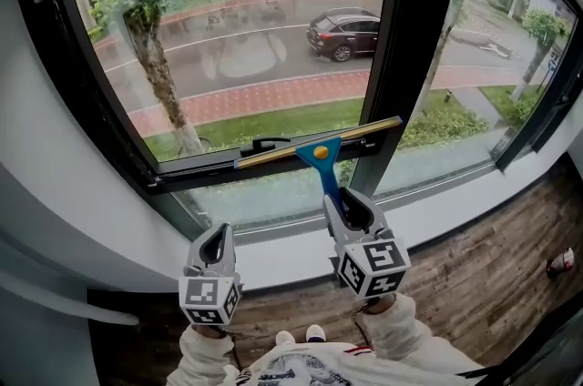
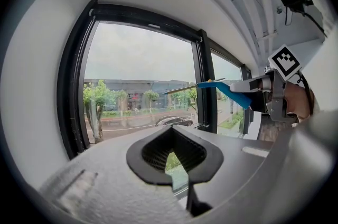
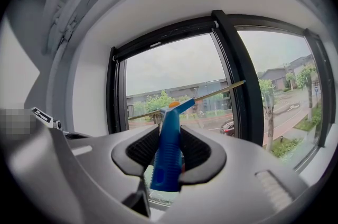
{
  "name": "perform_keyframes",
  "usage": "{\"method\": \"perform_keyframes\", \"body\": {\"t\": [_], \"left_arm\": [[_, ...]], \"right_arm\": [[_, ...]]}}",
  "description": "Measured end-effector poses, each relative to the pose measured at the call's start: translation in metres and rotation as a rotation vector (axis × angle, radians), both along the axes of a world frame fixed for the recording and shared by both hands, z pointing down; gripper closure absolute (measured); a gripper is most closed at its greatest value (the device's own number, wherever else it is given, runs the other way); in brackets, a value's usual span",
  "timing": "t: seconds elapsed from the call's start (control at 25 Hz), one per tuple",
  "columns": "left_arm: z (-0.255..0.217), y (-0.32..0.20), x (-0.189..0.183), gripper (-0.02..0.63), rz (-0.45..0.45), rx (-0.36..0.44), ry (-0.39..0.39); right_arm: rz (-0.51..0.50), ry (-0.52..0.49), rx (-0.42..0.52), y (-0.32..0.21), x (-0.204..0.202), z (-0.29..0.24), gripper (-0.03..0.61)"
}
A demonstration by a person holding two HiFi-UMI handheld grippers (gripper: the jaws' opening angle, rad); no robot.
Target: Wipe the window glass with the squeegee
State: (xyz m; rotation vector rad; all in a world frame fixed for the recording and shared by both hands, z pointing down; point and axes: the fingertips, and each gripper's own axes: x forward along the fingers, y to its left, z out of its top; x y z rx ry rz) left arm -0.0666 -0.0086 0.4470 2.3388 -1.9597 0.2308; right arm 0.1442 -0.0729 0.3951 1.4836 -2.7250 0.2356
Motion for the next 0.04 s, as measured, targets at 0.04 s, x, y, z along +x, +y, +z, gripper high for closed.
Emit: {"method": "perform_keyframes", "body": {"t": [0.04], "left_arm": [[0.0008,-0.0002,-0.0004,0.614,0.0,-0.002,0.001]], "right_arm": [[0.0,-0.001,-0.001,-0.0001,-0.0004,0.0003,0.449]]}}
